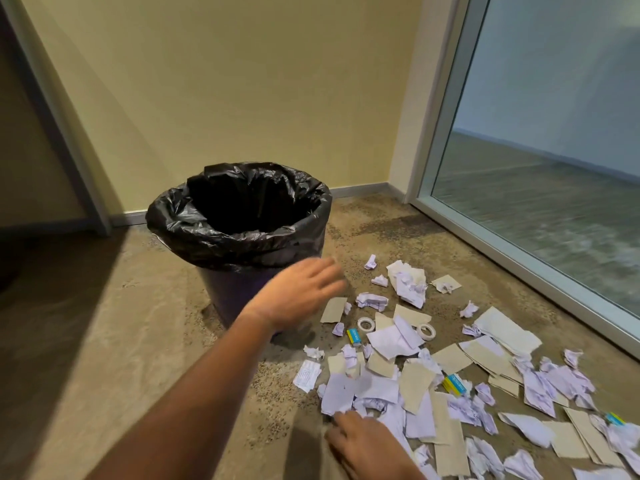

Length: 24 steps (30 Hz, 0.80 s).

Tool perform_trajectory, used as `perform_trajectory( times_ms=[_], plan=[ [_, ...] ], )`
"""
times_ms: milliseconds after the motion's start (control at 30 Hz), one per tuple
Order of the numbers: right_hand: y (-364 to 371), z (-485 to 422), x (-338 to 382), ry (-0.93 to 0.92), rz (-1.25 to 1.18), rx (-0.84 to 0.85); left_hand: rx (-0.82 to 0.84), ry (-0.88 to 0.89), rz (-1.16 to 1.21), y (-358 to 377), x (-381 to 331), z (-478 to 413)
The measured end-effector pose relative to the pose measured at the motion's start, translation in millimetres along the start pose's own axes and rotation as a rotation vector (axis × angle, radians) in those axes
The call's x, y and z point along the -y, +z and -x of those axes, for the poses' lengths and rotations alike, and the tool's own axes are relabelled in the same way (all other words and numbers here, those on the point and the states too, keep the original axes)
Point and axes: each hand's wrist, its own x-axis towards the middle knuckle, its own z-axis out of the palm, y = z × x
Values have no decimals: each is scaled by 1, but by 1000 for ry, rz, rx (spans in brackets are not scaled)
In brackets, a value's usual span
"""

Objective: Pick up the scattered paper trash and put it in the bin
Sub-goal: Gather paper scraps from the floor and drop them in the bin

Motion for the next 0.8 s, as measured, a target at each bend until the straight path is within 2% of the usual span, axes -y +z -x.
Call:
perform_trajectory(
  times_ms=[33,67,133,167,233,333,433,533,600,800],
  plan=[
    [-35,0,-7,19,-29,51,108,-42,48,5,-9,2],
    [-50,-8,-14,23,-59,-10,226,-166,106,8,-19,3],
    [-69,-21,-33,24,-81,-85,468,-568,247,27,-39,4],
    [-68,-30,-45,84,-123,-74,603,-776,347,38,-48,4],
    [-72,-43,-57,287,-232,205,767,-1036,570,63,-66,9],
    [-60,-50,-68,469,-395,391,951,-1133,767,93,-92,20],
    [-39,-41,-64,541,-485,497,1057,-1184,883,110,-114,31],
    [-18,-31,-56,539,-496,450,1044,-1200,864,117,-128,35],
    [-9,-27,-50,517,-467,389,973,-1223,840,117,-133,33],
    [-2,-20,-46,482,-387,250,876,-1312,932,115,-144,31]
  ],
)
